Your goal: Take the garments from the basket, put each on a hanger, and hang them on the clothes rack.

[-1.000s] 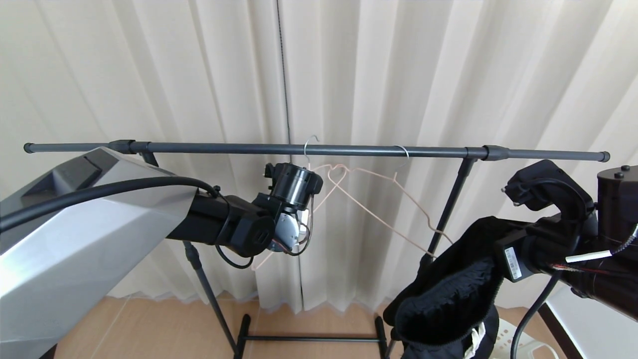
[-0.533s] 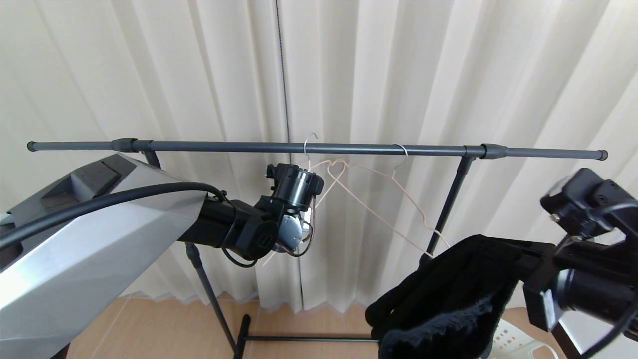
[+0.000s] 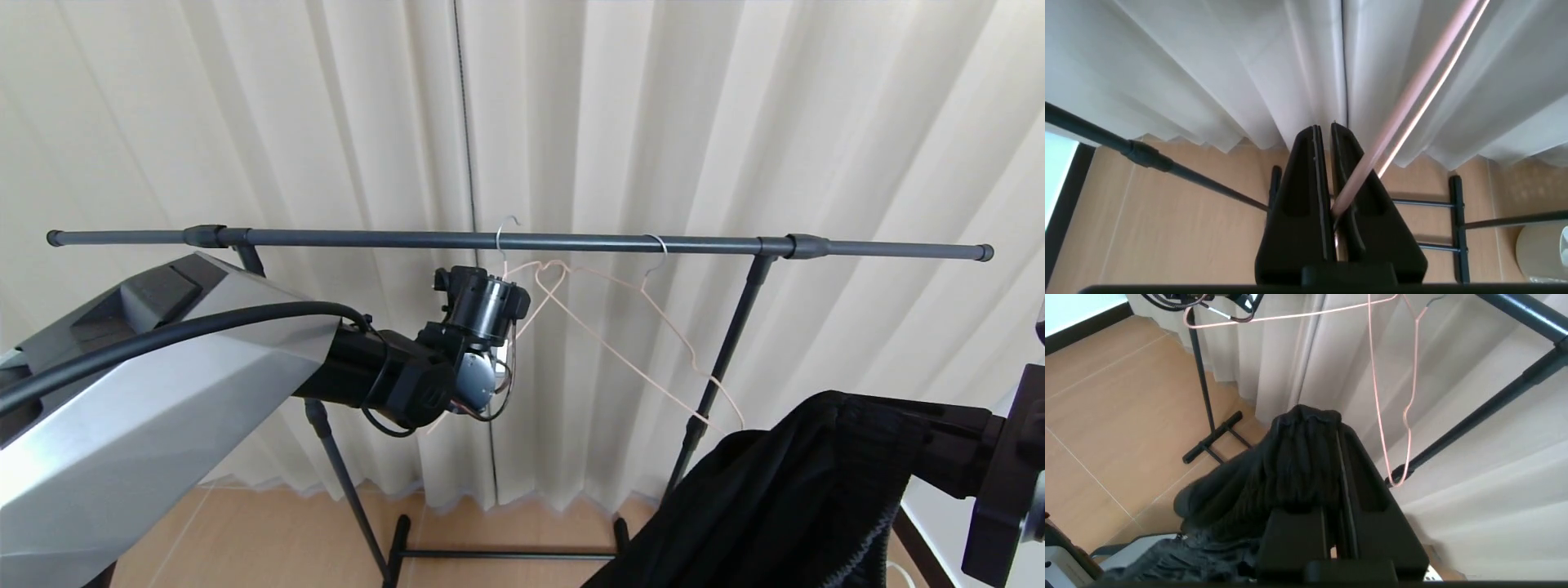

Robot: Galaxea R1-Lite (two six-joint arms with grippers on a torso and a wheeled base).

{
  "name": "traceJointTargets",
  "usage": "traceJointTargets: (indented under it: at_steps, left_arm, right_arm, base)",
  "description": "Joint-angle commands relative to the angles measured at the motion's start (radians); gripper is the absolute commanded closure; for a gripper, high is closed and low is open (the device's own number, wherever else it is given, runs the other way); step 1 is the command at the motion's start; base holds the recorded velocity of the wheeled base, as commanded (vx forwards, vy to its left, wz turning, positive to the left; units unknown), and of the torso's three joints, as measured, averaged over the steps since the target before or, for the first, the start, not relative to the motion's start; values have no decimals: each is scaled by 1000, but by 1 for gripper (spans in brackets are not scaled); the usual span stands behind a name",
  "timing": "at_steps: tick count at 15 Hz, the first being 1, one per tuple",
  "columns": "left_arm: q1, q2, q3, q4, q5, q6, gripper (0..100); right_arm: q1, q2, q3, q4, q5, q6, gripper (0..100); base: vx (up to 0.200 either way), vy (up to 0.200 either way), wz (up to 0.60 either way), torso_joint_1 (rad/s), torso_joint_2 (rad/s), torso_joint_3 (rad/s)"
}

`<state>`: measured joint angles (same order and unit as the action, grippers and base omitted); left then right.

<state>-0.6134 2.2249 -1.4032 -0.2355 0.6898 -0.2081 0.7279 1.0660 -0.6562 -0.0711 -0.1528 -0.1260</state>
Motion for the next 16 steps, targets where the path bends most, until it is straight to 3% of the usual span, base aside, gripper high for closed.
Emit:
traceJointTargets:
  at_steps: [1,16]
  left_arm:
    - [9,-24,15,-1,2,-1,100]
    - [35,-125,115,-13,16,-1,100]
  right_arm:
    - [1,-3,0,-3,-1,-1,100]
    - [1,2,0,-3,-2,-1,100]
  base:
    - [0,0,0,0,0,0]
    - [0,0,0,0,0,0]
